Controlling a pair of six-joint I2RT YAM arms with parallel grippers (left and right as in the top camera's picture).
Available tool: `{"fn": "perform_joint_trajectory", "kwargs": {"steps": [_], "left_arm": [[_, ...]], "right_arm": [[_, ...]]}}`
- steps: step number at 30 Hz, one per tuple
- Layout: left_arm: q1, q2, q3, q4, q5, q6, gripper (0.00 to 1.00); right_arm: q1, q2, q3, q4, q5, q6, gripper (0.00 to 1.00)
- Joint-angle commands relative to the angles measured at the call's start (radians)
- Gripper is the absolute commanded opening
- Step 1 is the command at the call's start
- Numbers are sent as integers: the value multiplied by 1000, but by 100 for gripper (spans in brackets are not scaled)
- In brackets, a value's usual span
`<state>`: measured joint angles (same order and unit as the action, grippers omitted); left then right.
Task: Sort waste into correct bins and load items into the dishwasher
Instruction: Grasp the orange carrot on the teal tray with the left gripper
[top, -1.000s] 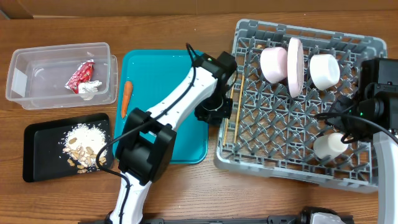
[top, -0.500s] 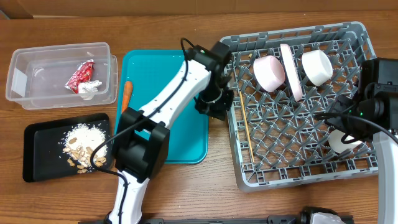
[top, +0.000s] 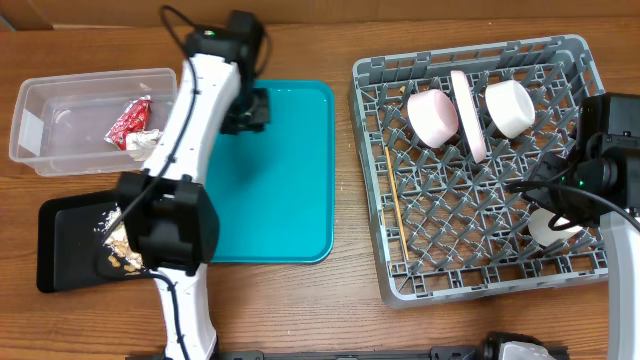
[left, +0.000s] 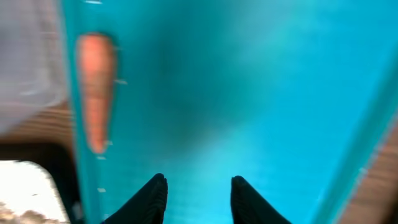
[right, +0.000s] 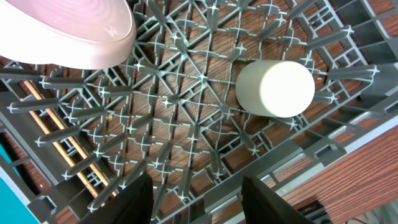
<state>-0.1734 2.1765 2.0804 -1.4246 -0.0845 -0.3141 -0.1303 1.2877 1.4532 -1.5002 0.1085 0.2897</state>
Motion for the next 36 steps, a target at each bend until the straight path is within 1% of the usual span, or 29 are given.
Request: {"fn": "perform_joint_trajectory", "kwargs": {"steps": [1, 4, 7, 13, 23, 24, 28, 30, 32, 33, 35, 36], "left_arm": [[56, 31, 14, 11, -58, 5, 38], [116, 57, 14, 33, -57, 5, 37], [142, 99, 14, 34, -58, 24, 37], [159, 190, 14, 38, -107, 30, 36], [162, 304, 14, 5, -114, 31, 38], [162, 306, 13, 5, -114, 31, 39], [161, 306, 13, -2, -113, 31, 39], [160, 306, 13, -5, -113, 31, 30], [160, 306, 13, -12, -114, 31, 25], [160, 302, 14, -18, -113, 31, 21], [160, 294, 18, -23, -114, 31, 17], [160, 287, 20, -24, -114, 31, 14]], "right_arm": [[-4, -8, 12, 6, 2, -3, 49], [-4, -8, 12, 6, 2, -2, 49], [-4, -8, 12, 6, 2, -3, 49], [-4, -8, 12, 5, 2, -2, 49], [-4, -8, 12, 5, 2, -3, 49], [-4, -8, 12, 5, 2, -3, 49], [-4, -8, 12, 6, 3, -3, 49], [-4, -8, 12, 5, 3, -3, 49], [-4, -8, 12, 5, 3, -3, 49], [-4, -8, 12, 6, 3, -3, 49], [-4, -8, 12, 6, 3, -3, 49], [-4, -8, 12, 6, 3, -3, 49]]}}
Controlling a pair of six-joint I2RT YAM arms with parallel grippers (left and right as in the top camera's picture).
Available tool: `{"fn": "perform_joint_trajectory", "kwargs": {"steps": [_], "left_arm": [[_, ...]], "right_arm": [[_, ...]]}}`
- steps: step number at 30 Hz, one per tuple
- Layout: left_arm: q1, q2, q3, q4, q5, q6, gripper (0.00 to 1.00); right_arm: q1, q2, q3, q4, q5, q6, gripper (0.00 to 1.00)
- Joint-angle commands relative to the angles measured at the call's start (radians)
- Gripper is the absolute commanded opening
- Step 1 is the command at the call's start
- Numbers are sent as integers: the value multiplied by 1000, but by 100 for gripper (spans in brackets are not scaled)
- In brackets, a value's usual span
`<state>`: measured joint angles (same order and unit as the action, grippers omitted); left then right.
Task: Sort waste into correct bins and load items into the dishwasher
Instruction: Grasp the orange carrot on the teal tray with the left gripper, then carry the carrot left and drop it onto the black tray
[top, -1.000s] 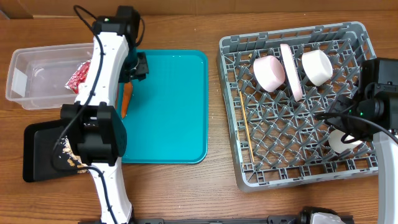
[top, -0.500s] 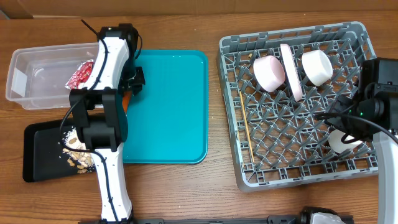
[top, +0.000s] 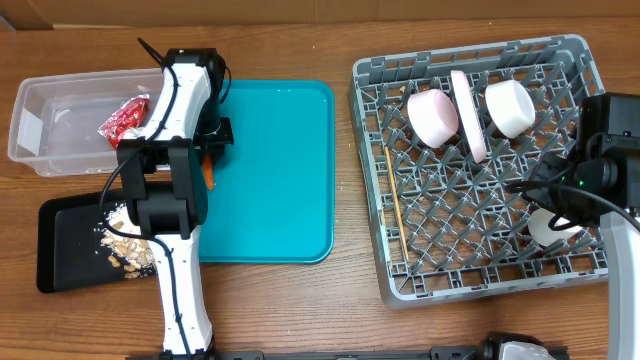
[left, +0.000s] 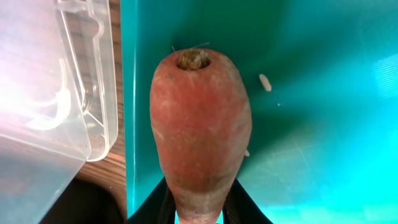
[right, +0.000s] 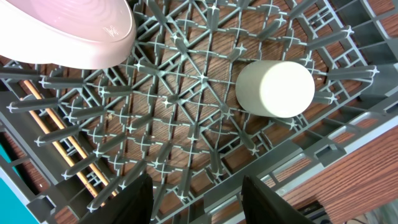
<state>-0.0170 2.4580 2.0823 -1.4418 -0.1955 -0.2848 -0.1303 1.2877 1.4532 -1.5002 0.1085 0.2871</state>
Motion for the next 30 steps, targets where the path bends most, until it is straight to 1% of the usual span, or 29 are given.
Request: {"fn": "perform_joint_trajectory", "kwargs": {"steps": [1, 6, 9, 11, 14, 17, 18, 19, 21, 23, 26, 29, 30], "left_arm": [[3, -3, 19, -10, -3, 1, 12], [3, -93, 26, -28, -2, 0, 9], [3, -186, 26, -59, 2, 0, 9], [3, -286, 26, -97, 5, 0, 10], [4, -359, 26, -163, 5, -1, 10], [14, -391, 26, -248, -15, -43, 10], [20, -403, 13, -249, -15, -50, 6], [27, -416, -1, -248, -14, -71, 6], [41, -449, -45, -248, -15, -78, 5], [71, -516, -137, -248, -31, -98, 5], [121, -634, -283, -235, -101, -150, 5], [189, -739, -395, -139, -90, -151, 5], [236, -784, -447, -85, -75, -170, 5]], "right_arm": [[-4, -8, 12, 5, 3, 0, 49], [-4, -8, 12, 6, 3, 0, 49], [-4, -8, 12, 6, 3, 0, 49], [-4, -8, 12, 6, 3, 0, 49], [-4, -8, 12, 6, 3, 0, 49], [-4, -8, 12, 6, 3, 0, 49], [-4, -8, 12, 6, 3, 0, 49], [-4, -8, 12, 6, 3, 0, 49], [-4, -8, 12, 5, 3, 0, 49], [-4, -8, 12, 5, 3, 0, 49], [-4, -8, 12, 6, 3, 0, 49], [-4, -8, 12, 6, 3, 0, 49], [-4, -8, 12, 6, 3, 0, 49]]}}
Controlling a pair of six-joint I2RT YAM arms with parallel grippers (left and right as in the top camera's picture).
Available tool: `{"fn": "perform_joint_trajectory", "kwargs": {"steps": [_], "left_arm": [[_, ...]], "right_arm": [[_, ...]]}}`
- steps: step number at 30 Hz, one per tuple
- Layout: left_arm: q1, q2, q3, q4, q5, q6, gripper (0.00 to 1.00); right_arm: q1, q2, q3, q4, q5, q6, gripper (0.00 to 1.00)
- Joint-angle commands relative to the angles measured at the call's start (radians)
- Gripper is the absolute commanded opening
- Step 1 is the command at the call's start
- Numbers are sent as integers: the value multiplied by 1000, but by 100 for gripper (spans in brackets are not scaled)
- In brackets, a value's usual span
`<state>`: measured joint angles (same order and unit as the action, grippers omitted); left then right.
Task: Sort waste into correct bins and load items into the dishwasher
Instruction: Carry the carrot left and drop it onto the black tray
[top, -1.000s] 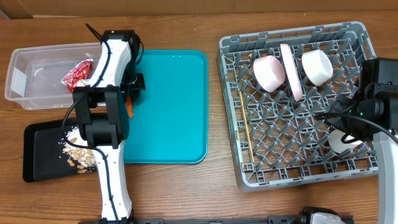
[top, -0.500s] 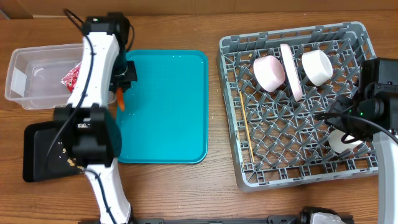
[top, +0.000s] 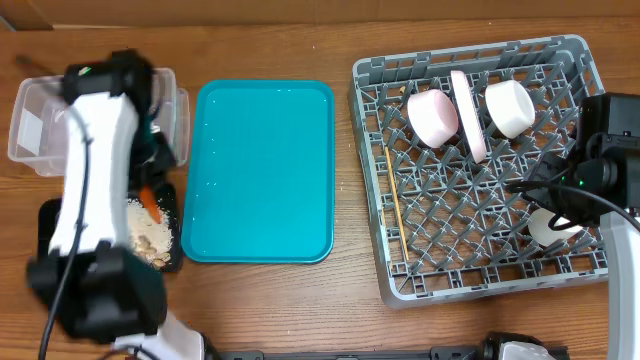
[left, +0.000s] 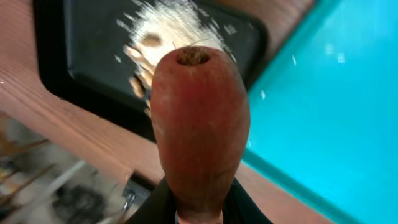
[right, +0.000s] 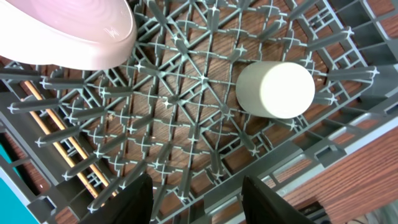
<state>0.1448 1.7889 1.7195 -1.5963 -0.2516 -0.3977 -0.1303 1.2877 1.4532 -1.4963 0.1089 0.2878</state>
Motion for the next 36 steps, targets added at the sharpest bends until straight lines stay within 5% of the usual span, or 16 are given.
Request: {"fn": "perform_joint_trajectory", "kwargs": {"steps": [1, 12, 14, 19, 21, 24, 26, 31, 36], "left_arm": [[123, -143, -132, 121, -8, -78, 5], [428, -86, -499, 586, 48, -168, 5], [461, -26, -542, 638, 47, -167, 12], [461, 34, -542, 652, 50, -167, 13], [461, 55, -542, 652, 50, -167, 24], [461, 61, -542, 652, 50, -167, 25], [462, 61, -539, 651, 52, -163, 50], [462, 57, -454, 561, 114, -124, 61], [397, -74, -334, 509, 285, 26, 64]], "right_arm": [[-4, -8, 12, 3, 2, -1, 49], [-4, -8, 12, 2, 2, -1, 49], [-4, -8, 12, 3, 2, -1, 49], [-4, -8, 12, 2, 2, -1, 49], [-4, -8, 12, 2, 2, -1, 49], [-4, -8, 12, 2, 2, -1, 49], [-4, -8, 12, 2, 2, -1, 49], [-4, -8, 12, 5, 0, -1, 50], [28, 10, 12, 149, -341, -115, 64]]}}
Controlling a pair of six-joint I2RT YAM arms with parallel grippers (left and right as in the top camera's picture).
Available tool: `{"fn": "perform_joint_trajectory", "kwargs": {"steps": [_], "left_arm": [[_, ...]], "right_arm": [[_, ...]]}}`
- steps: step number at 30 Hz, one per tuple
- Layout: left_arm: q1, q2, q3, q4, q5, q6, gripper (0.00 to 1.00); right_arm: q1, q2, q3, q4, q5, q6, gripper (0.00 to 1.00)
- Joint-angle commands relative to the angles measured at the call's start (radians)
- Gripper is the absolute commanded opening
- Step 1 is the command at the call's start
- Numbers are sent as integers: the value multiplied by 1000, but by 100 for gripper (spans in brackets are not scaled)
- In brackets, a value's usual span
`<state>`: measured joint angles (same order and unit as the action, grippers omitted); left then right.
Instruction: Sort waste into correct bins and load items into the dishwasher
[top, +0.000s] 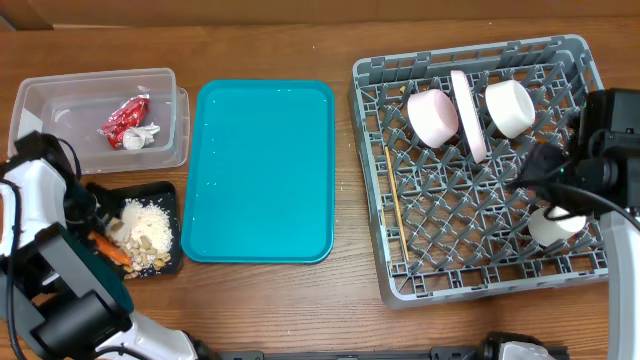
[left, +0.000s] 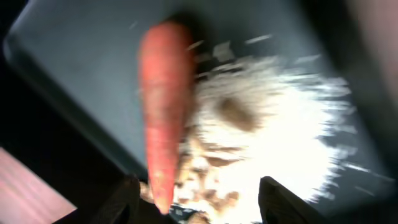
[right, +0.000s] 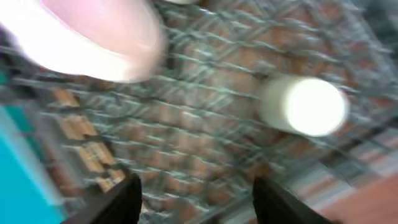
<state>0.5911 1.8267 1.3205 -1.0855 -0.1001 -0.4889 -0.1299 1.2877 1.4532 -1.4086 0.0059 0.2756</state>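
Observation:
An orange carrot (left: 163, 124) lies in the black waste tray (left: 74, 68) beside pale food scraps (left: 273, 118); overhead the carrot (top: 108, 248) rests at the tray's left side. My left gripper (left: 202, 208) hangs just above it, open, with nothing between its fingers. My right gripper (right: 202, 202) is open over the grey dish rack (top: 575, 52), near the white cup (right: 305, 106); that view is blurred. The teal tray (top: 262, 170) is bare.
A clear bin (top: 60, 100) at the back left holds a red wrapper (top: 122, 118). The rack carries a pink bowl (top: 432, 115), a pink plate (top: 467, 112), a white bowl (top: 508, 107), the cup (top: 548, 228) and chopsticks (top: 395, 205).
My left gripper has opened and the carrot now lies in the black tray instead of being held above it. The right wrist view has shifted and blurred, so that arm has moved.
My left gripper was open over the teal tray with the carrot at its left edge. Then it was shut on the carrot there, then held it above the black tray. Now the carrot lies among the food scraps. The right arm stayed still until now.

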Motion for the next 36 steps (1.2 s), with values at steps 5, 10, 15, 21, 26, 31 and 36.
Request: {"fn": "perform_joint_trajectory", "kwargs": {"steps": [5, 10, 15, 21, 26, 31, 36], "left_arm": [[-276, -292, 97, 2, 236, 361, 98], [-439, -322, 97, -191, 216, 376, 100], [-451, -410, 66, -330, 144, 328, 100], [-451, -847, -179, -105, 154, 332, 100], [-451, -1206, -318, 11, 180, 324, 100], [-451, -1271, -319, -26, 178, 325, 100], [-451, -1271, -319, -91, 178, 325, 100]], "right_arm": [[228, 135, 13, 224, -322, -237, 79], [304, 192, 13, 278, -322, -246, 90], [267, 138, 11, 164, -263, -219, 100], [265, -157, -174, 315, -144, -171, 100], [265, -507, -404, 423, -2, -159, 100], [265, -601, -409, 328, -3, -159, 100], [265, -590, -409, 309, -3, -159, 100]]}}
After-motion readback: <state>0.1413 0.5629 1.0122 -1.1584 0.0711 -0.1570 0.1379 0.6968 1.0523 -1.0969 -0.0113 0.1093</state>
